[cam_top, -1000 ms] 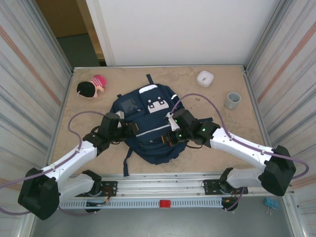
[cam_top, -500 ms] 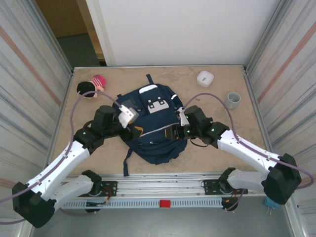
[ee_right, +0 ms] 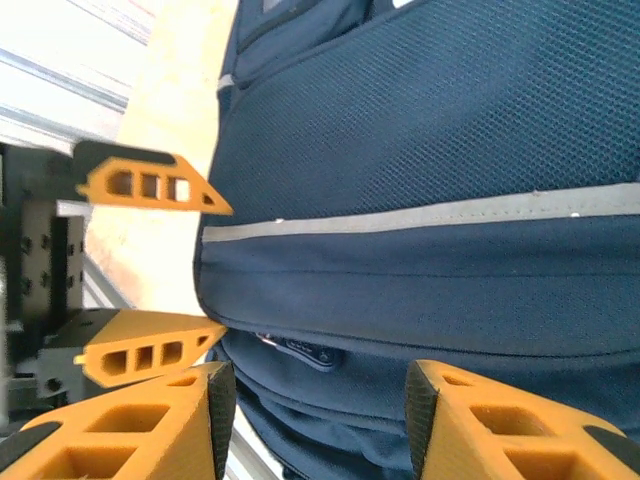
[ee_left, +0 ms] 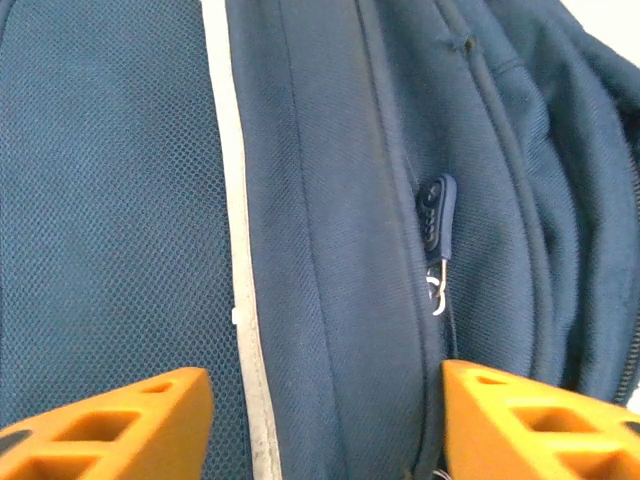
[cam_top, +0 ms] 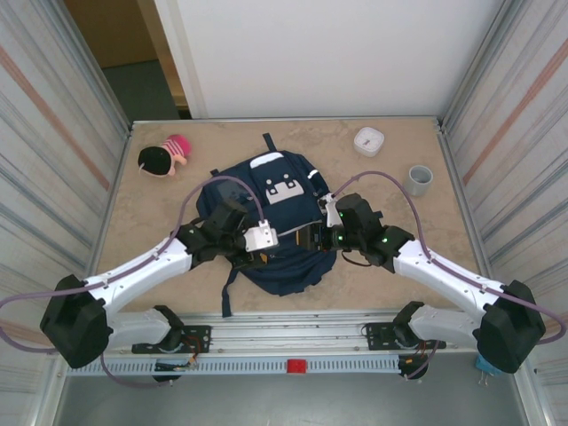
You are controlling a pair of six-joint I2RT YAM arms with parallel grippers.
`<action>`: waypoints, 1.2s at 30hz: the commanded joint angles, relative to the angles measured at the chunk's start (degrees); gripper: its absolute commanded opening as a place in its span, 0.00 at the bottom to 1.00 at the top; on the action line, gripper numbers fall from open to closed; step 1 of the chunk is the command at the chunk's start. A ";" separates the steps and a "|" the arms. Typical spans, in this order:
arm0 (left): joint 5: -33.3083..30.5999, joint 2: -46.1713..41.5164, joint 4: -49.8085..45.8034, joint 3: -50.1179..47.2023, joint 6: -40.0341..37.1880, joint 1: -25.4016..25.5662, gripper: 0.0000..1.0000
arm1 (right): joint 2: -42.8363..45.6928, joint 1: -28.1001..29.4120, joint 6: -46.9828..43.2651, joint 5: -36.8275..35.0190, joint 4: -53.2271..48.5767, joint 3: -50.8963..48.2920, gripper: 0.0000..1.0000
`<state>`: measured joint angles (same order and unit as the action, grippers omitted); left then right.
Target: Pack the student bag
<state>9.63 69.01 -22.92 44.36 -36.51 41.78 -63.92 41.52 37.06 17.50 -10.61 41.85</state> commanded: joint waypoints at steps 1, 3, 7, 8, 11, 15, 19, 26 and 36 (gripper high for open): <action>-7.86 0.35 3.18 -0.28 0.64 0.23 0.50 | 0.16 -0.56 -1.52 0.38 2.04 1.44 0.49; -6.92 -1.15 3.90 -0.49 2.13 0.19 0.37 | 0.50 -0.94 -1.96 0.28 2.29 1.77 0.49; -2.60 -5.12 7.75 -2.04 6.76 0.19 0.06 | 0.73 -2.12 -2.47 0.81 2.88 2.01 0.50; -1.17 -6.13 8.72 -2.64 8.32 -0.09 0.03 | 0.73 -2.46 -2.50 1.26 2.88 2.06 0.50; 2.89 -8.07 11.91 -4.10 13.53 -1.10 0.00 | 1.01 -2.93 -2.17 2.33 2.79 2.28 0.51; 5.37 -9.40 15.43 -5.54 19.07 -2.22 0.00 | 2.57 -3.01 -0.42 2.42 3.63 1.11 0.51; 8.57 -10.95 18.85 -7.78 23.32 -5.02 0.00 | 5.02 -3.53 5.94 2.26 7.62 -2.20 0.53; 11.41 -12.13 22.13 -9.86 26.64 -6.84 0.00 | 5.01 -3.98 23.23 4.40 16.86 -7.45 0.58; 14.12 -11.69 24.60 -11.08 26.54 -6.88 0.00 | -2.49 -4.63 38.98 9.65 27.00 -7.19 0.59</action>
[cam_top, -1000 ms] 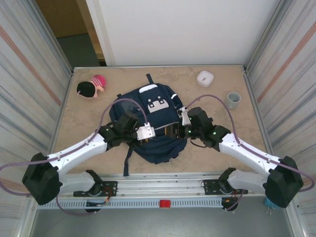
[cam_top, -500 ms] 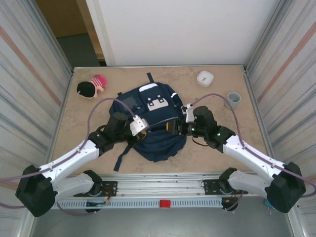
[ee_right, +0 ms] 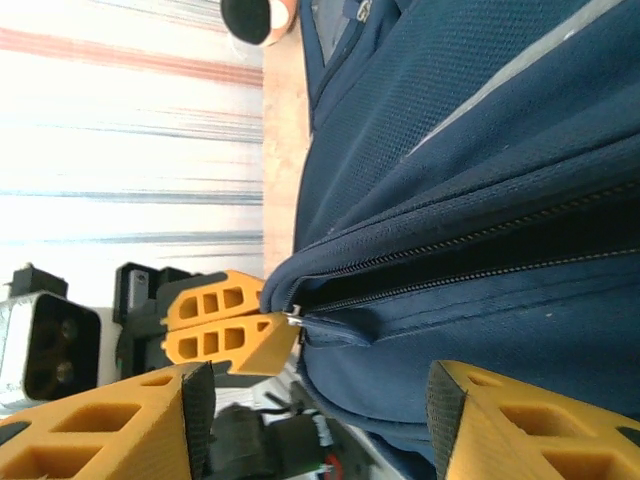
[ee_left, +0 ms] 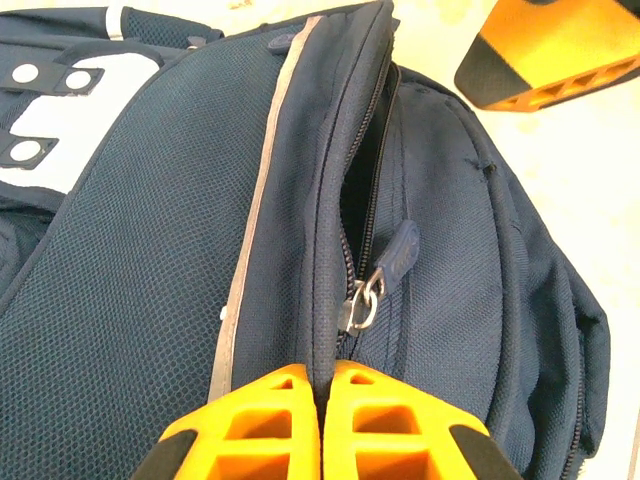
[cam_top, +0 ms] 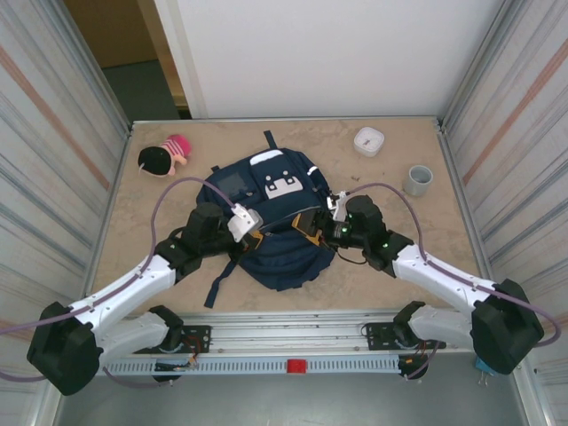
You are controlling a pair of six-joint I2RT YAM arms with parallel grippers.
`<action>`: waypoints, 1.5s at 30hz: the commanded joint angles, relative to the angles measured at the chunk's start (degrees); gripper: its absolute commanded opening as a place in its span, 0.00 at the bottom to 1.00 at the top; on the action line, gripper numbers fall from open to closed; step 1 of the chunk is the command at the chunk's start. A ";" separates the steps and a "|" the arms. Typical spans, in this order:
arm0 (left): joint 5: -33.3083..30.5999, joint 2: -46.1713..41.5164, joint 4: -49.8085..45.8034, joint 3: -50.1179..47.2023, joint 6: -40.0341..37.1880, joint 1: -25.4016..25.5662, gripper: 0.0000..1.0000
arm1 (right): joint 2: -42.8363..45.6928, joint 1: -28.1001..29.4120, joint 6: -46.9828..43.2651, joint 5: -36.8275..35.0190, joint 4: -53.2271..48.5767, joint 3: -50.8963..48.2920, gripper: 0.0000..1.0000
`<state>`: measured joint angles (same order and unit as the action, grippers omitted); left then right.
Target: Pack the student bag
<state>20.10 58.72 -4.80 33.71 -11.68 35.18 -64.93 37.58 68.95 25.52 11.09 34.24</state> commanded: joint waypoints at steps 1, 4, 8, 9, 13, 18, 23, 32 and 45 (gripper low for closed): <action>3.76 -1.65 6.76 -0.82 1.58 -0.29 0.00 | -2.40 -0.72 7.99 1.50 6.32 0.52 0.60; 4.76 -2.31 7.32 -1.22 1.11 -0.26 0.00 | -5.39 -1.01 11.62 1.25 9.63 0.63 0.61; 5.36 -2.40 7.53 -1.16 0.40 -0.21 0.00 | -10.52 -1.72 16.12 3.32 18.07 0.68 0.59; 5.43 -2.29 7.37 -0.98 0.03 -0.11 0.00 | -11.83 -1.81 16.49 3.95 18.87 1.30 0.55; 5.63 -1.47 6.50 -0.26 -1.17 0.57 0.03 | -14.59 -2.37 16.31 5.39 19.66 3.09 0.19; -3.29 -1.29 -5.04 4.47 -4.27 1.91 0.24 | -14.19 -2.87 14.84 7.56 19.15 4.60 0.00; -5.91 -4.26 -10.39 5.19 -11.47 1.89 0.52 | -12.54 -3.64 13.03 8.01 15.92 5.91 0.00; -4.87 0.29 -5.87 5.15 -17.52 1.83 0.64 | -10.37 -4.10 9.90 9.84 10.36 9.38 0.00; -0.37 4.26 5.02 1.27 -13.00 -0.54 0.37 | -8.83 -4.79 7.11 11.05 6.45 10.55 0.00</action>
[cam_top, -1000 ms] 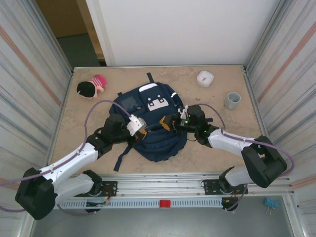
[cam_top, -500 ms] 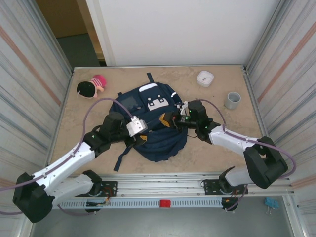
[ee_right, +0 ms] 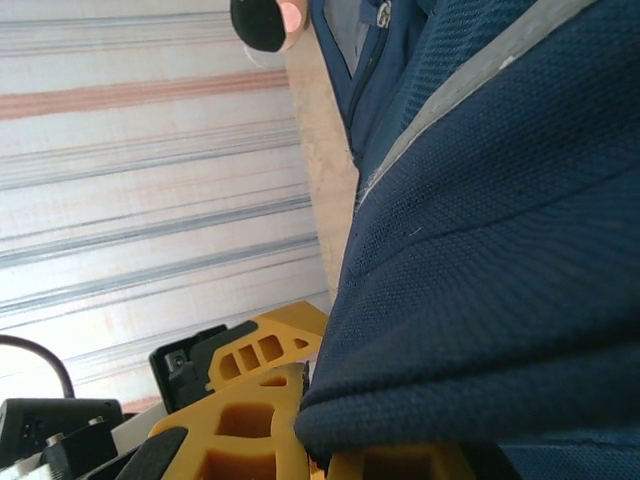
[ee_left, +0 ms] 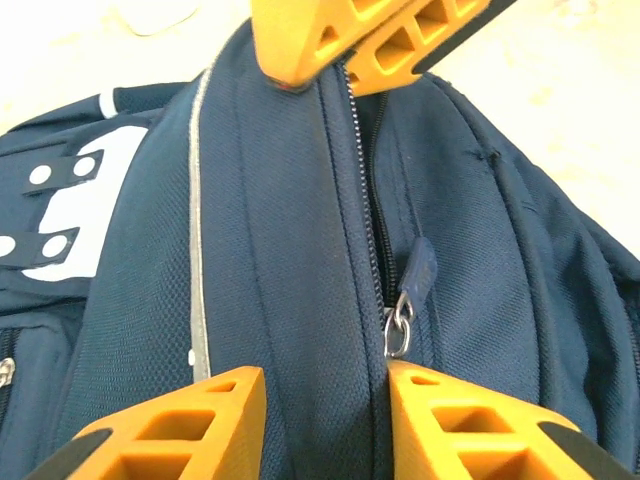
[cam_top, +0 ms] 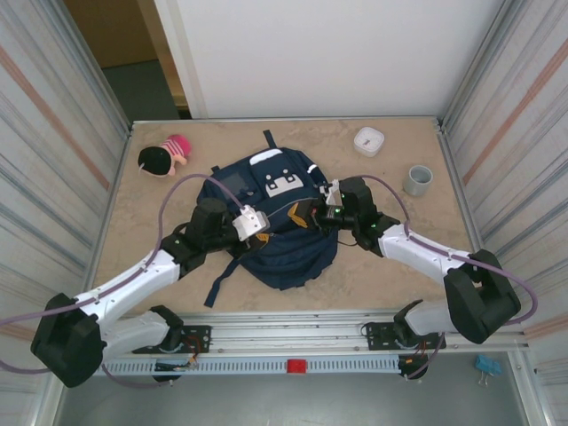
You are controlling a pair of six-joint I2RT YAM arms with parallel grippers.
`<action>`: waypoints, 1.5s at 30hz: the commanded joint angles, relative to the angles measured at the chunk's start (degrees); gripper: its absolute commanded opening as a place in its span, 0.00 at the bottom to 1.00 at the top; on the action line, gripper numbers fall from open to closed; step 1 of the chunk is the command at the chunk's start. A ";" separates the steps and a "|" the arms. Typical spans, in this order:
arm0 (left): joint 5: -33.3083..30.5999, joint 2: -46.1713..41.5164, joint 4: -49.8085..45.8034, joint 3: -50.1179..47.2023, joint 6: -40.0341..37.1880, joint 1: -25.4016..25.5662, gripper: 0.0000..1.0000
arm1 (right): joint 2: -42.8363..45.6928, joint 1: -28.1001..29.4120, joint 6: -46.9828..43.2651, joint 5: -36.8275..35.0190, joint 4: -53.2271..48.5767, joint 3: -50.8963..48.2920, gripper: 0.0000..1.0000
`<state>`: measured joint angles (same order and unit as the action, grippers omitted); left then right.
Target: Pack the student bag
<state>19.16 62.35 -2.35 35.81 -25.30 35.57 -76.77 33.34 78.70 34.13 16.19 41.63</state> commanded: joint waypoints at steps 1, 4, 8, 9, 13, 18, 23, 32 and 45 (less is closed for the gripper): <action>0.81 0.75 2.12 -0.90 0.60 -0.92 0.40 | 3.14 -0.77 -2.84 2.39 0.78 3.26 0.00; 0.88 0.77 -0.35 -1.18 -0.06 -0.94 0.46 | 3.46 -1.08 -3.54 2.54 -0.38 3.46 0.00; -2.01 -0.08 -1.77 -2.03 0.06 -0.89 0.50 | 3.48 -1.52 -3.68 3.03 -0.54 3.63 0.00; -2.99 -0.40 -1.67 -2.35 0.25 -0.92 0.48 | 3.52 -1.59 -3.88 3.20 -0.62 3.72 0.00; -0.73 -1.19 -0.69 -3.14 0.64 -0.94 0.28 | 3.48 -1.86 -5.58 3.49 -2.64 4.56 0.00; 8.01 0.03 2.21 -2.95 8.03 -0.92 0.11 | 6.40 -0.82 -20.46 -2.83 -21.91 8.34 0.13; 11.34 1.88 6.06 -4.14 10.87 -0.94 0.09 | 9.01 -0.82 -18.69 -5.38 -22.98 1.29 0.04; 13.91 0.34 10.66 -5.10 14.86 -1.56 0.08 | 4.36 -3.37 -20.73 -5.74 -22.00 -1.43 0.17; 16.97 1.97 4.54 -2.26 16.42 -2.03 0.07 | 17.55 3.76 -49.90 -13.55 -46.05 11.33 0.51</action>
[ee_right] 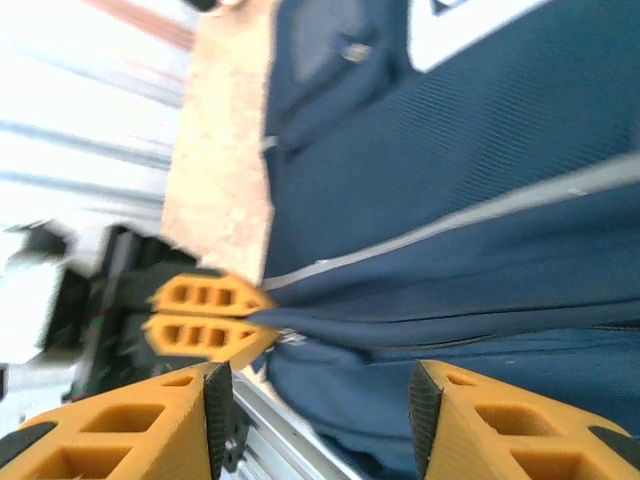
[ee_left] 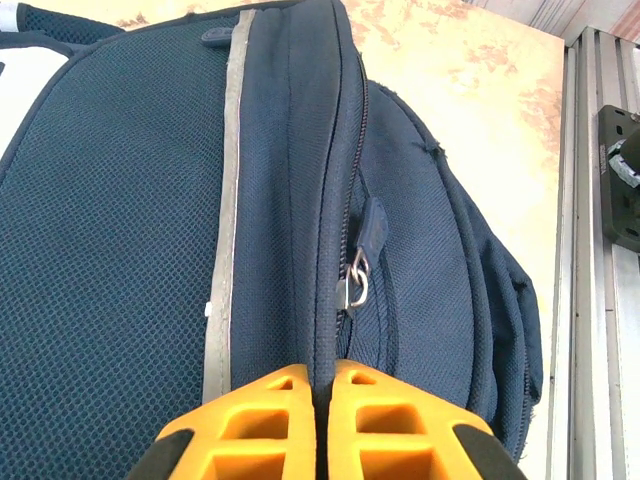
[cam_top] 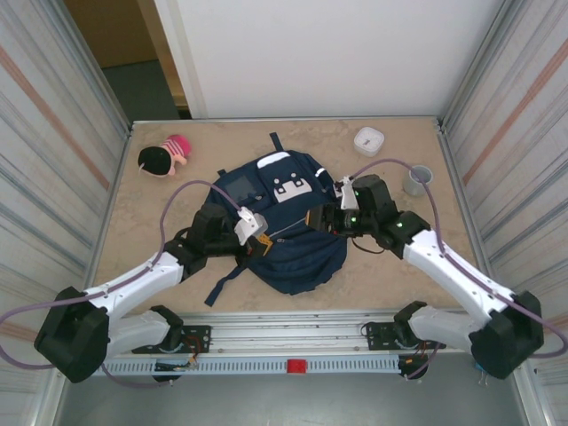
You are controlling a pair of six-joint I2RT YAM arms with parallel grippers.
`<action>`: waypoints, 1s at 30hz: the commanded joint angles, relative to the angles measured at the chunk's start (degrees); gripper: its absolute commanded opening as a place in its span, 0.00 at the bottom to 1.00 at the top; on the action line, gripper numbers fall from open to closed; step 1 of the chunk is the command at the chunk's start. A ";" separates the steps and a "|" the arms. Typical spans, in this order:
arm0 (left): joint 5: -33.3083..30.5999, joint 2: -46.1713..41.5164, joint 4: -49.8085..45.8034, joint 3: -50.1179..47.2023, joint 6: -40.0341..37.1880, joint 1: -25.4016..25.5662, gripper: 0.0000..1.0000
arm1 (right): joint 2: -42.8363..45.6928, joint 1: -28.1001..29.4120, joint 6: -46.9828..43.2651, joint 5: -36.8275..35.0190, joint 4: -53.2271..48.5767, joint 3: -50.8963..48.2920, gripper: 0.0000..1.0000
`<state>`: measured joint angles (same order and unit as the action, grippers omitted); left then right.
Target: Pack the student bag
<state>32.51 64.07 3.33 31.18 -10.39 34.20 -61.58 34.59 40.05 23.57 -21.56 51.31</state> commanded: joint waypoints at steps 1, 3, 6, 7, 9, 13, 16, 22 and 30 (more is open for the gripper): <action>3.97 0.41 -1.14 2.52 1.62 -0.78 0.06 | 2.69 3.39 -12.44 -2.04 -8.13 1.24 0.51; 4.48 0.88 -1.37 2.87 1.57 -0.88 0.07 | 2.51 5.36 -13.93 1.68 -5.59 -0.25 0.52; 5.05 1.40 -1.48 3.40 1.48 -0.97 0.06 | -0.18 6.84 -12.98 4.00 -0.60 -2.29 0.53; 5.26 1.55 -1.69 3.64 1.48 -0.97 0.06 | -1.38 7.19 -12.77 4.11 0.31 -2.46 0.53; 5.54 1.58 -1.76 3.97 1.49 -0.97 0.06 | -4.16 8.22 -12.79 3.53 1.67 -2.50 0.53; 5.28 1.36 -1.49 4.15 1.19 -1.30 0.06 | -6.94 9.42 -13.33 1.89 4.66 -3.02 0.56; 5.63 1.31 -0.97 4.32 1.22 -1.43 0.06 | -8.80 9.62 -13.90 1.09 6.78 -3.51 0.57; 6.68 1.95 -0.35 4.57 1.12 -1.59 0.06 | -12.12 10.23 -14.94 -0.43 10.78 -3.31 0.57; 6.29 2.02 -0.43 4.85 1.13 -1.58 0.07 | -13.45 11.36 -17.27 1.34 8.29 -1.60 0.56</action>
<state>36.03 66.35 1.32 33.52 -10.17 32.99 -75.20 44.91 25.19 24.14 -12.53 48.36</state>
